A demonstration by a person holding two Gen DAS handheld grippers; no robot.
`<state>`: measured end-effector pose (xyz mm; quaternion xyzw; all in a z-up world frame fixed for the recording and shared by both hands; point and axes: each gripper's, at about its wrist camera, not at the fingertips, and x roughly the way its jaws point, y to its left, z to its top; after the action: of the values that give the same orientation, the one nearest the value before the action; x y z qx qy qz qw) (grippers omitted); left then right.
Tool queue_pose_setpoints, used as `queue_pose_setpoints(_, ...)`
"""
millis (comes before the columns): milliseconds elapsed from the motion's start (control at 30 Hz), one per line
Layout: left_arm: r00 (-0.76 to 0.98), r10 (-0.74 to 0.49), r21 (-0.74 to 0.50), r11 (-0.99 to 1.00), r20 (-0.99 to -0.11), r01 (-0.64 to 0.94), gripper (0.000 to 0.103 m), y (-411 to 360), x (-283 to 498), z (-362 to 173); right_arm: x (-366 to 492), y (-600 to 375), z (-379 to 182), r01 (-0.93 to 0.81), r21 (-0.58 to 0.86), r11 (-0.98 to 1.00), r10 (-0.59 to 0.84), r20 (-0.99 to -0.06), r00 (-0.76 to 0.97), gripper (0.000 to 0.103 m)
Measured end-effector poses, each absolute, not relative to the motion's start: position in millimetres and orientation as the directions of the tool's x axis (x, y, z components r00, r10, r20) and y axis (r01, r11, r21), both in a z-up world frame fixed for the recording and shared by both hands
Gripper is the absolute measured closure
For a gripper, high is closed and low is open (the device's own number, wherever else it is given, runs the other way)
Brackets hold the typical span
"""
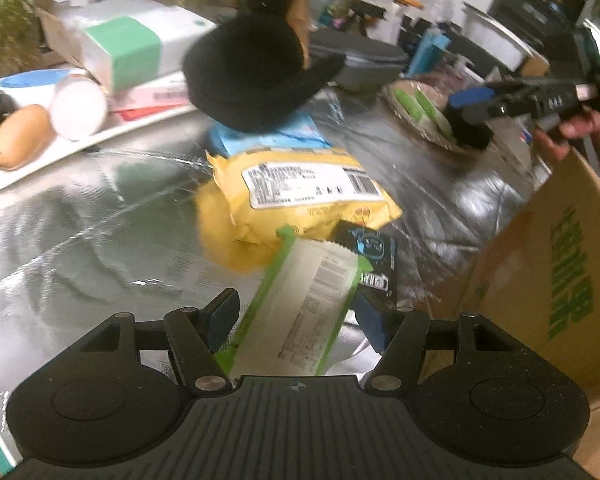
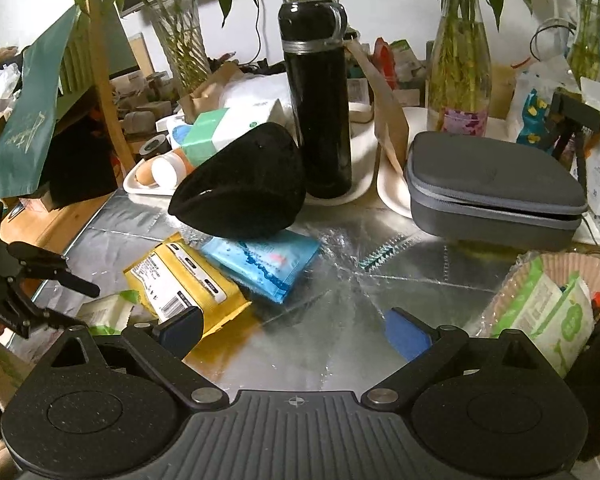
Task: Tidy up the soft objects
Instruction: 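Grasp the green-and-white wrapped pack with the left gripper and lift it, then grasp the yellow snack bag with the right gripper while the left holds the green pack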
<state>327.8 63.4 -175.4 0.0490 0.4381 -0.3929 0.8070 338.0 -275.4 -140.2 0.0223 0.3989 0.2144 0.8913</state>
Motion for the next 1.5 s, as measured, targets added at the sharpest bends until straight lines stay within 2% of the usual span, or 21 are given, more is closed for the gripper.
queue_pose_setpoints(200,0.281,-0.595,-0.26,0.662,-0.753,0.703,0.041,57,331,-188,346,-271,-145,-0.38,0.214,0.9,0.41,-0.711,0.57,0.005)
queue_pose_setpoints(300,0.283,-0.598,-0.267,0.664,-0.75,0.698,0.048,59,332,-187,349,-270,-147,-0.388,0.221,0.895,0.42,-0.714,0.561,0.005)
queue_pose_setpoints(400,0.296,-0.585,-0.256,0.678,-0.755,0.689,0.051,60,331,-185,353,-268,-148,-0.394,0.226,0.891,0.427,-0.711,0.558,0.006)
queue_pose_setpoints(733,0.431,-0.552,-0.278,0.788,-0.713,0.549,0.052,87,331,-155,357,-257,-152,-0.488,0.205,0.848,0.474,-0.705,0.527,0.011)
queue_pose_setpoints(1000,0.554,-0.406,-0.167,0.887,-0.727,0.43,0.052,87,311,-128,364,-248,-156,-0.545,0.196,0.815,0.506,-0.699,0.505,0.011)
queue_pose_setpoints(1167,0.607,-0.304,-0.127,0.94,-0.734,0.318,0.052,90,301,-118,369,-237,-162,-0.612,0.17,0.773,0.532,-0.698,0.479,0.006)
queue_pose_setpoints(1400,0.688,-0.201,-0.027,0.967,-0.697,0.255,0.052,83,285,-113,379,-212,-179,-0.683,0.138,0.717,0.543,-0.726,0.422,0.004)
queue_pose_setpoints(1500,0.709,-0.171,-0.02,0.976,-0.684,0.216,0.052,86,283,-115,382,-203,-187,-0.715,0.138,0.685,0.558,-0.731,0.393,0.004)
